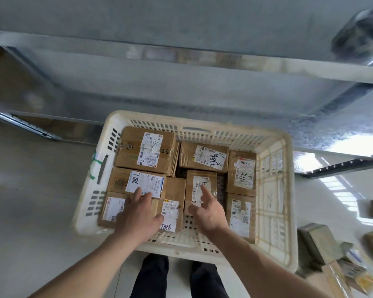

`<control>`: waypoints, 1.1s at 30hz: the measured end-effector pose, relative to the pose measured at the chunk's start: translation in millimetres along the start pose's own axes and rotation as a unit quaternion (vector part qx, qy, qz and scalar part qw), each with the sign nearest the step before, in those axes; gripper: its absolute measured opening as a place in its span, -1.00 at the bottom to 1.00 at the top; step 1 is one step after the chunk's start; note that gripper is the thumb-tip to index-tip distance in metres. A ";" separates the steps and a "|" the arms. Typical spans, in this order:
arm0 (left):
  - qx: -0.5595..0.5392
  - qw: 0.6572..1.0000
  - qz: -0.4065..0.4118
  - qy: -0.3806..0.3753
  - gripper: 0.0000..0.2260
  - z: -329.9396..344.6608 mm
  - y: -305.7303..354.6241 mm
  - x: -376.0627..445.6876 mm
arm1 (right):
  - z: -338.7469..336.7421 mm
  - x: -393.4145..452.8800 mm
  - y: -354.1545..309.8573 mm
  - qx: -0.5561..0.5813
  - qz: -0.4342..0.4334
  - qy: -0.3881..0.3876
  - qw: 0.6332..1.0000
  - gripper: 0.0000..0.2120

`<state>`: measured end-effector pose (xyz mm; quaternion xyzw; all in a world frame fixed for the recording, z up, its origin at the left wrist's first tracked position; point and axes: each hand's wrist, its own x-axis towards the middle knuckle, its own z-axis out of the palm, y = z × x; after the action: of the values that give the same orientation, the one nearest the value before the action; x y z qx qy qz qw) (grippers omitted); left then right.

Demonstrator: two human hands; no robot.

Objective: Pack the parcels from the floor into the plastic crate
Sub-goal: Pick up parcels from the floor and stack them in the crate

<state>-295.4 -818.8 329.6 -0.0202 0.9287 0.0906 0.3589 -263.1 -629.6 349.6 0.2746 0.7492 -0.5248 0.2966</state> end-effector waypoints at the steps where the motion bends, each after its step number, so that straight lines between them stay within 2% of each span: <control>1: -0.001 1.000 -0.001 -0.001 -0.31 1.7 0.3 -1.1 | 1.2 -0.1 0.4 -0.002 -0.002 0.000 1.000 -0.27; 10: 0.024 0.998 -0.024 -0.057 -0.35 37.4 -53.6 15.7 | 78.6 32.7 30.6 -0.018 0.049 -0.040 0.998 -0.25; 13: 0.063 0.996 -0.017 -0.058 -0.47 43.9 -81.7 28.8 | 118.0 52.6 36.3 -0.016 0.067 -0.049 0.996 -0.26; 15: 0.090 0.994 -0.007 -0.053 -0.54 45.9 -96.5 36.6 | 141.4 65.2 36.4 0.007 0.072 -0.061 0.995 -0.33; 18: 0.077 0.996 0.011 -0.040 -0.63 49.0 -106.0 45.5 | 168.3 83.2 36.5 0.017 0.078 -0.066 0.995 -0.64; 19: 0.071 0.997 0.016 -0.036 -0.65 50.5 -106.2 47.3 | 174.7 88.4 37.5 0.013 0.078 -0.063 0.995 -0.66; 24: 0.077 0.996 0.029 -0.027 -0.64 57.0 -106.6 51.5 | 188.0 94.2 32.7 -0.007 0.085 -0.044 0.995 -0.64; 28: 0.087 0.995 0.035 -0.014 -0.65 58.7 -108.2 54.6 | 195.7 94.2 30.1 -0.054 0.061 -0.030 0.996 -0.41; 33: 0.080 0.996 0.035 -0.012 -0.66 59.6 -110.3 56.0 | 199.4 95.1 31.3 -0.060 0.055 -0.022 0.996 -0.59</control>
<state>-286.1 -914.8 231.9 0.0422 0.9287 0.0292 0.3674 -273.4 -799.9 205.9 0.2852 0.7566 -0.4676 0.3572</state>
